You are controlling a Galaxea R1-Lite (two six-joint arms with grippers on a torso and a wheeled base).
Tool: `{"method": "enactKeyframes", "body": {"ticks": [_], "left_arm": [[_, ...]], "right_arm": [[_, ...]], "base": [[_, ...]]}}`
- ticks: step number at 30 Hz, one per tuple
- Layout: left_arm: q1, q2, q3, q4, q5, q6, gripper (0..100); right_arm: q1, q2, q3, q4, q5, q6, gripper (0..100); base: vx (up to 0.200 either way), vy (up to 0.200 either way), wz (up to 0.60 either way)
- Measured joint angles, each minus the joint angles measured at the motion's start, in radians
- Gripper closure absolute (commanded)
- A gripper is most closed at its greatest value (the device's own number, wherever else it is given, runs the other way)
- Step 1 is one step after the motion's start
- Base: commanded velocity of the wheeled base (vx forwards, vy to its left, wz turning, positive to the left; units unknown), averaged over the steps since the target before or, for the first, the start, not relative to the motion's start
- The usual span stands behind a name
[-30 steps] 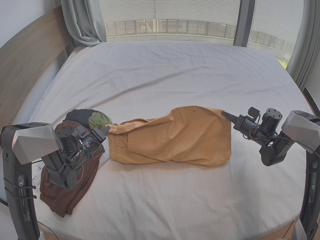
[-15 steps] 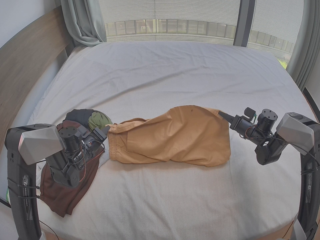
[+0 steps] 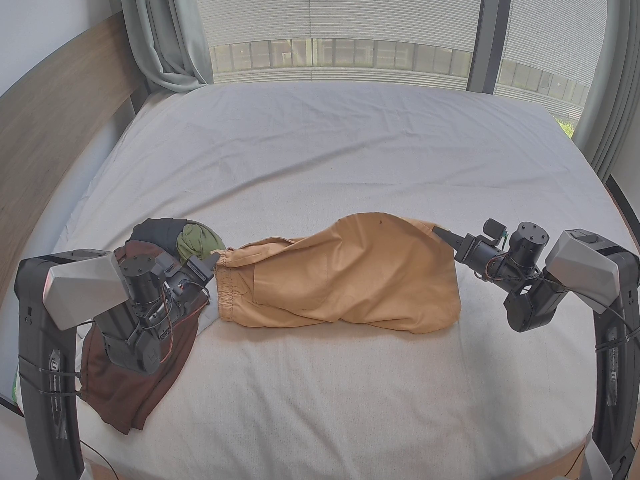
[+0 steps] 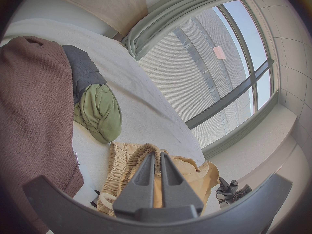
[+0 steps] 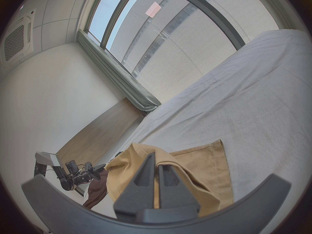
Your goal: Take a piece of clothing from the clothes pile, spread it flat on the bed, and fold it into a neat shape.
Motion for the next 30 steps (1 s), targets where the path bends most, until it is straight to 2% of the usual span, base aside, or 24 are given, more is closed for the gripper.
{"method": "enactKeyframes", "body": {"ticks": [1, 2, 3, 4, 14, 22, 30], "left_arm": [[0.001, 0.000, 0.000, 0.000, -0.001, 0.000, 100], [0.002, 0.001, 0.000, 0.000, -0.002, 0.000, 100], [0.003, 0.002, 0.000, 0.001, -0.002, 0.000, 100], [0.003, 0.002, 0.000, 0.001, -0.003, 0.001, 0], [0.005, 0.003, -0.021, 0.000, 0.005, 0.001, 0], [0.001, -0.075, 0.035, -0.001, -0.004, 0.005, 0], [0.003, -0.214, 0.177, 0.000, -0.140, 0.009, 0]], "right_arm": [[0.000, 0.001, -0.001, 0.000, 0.000, 0.000, 100], [0.000, 0.003, -0.002, 0.000, 0.000, 0.000, 0], [0.000, 0.003, -0.002, 0.000, 0.000, 0.000, 0], [0.000, 0.004, -0.003, 0.000, 0.000, 0.000, 0], [-0.001, 0.013, -0.022, -0.016, 0.000, 0.001, 0], [0.003, -0.044, 0.124, -0.046, 0.000, -0.004, 0], [0.011, -0.163, 0.387, -0.070, 0.001, -0.030, 0]], "base": [[0.000, 0.000, 0.00], [0.000, 0.000, 0.00], [0.000, 0.000, 0.00], [0.000, 0.000, 0.00], [0.000, 0.000, 0.00], [0.000, 0.000, 0.00], [0.000, 0.000, 0.00]]}}
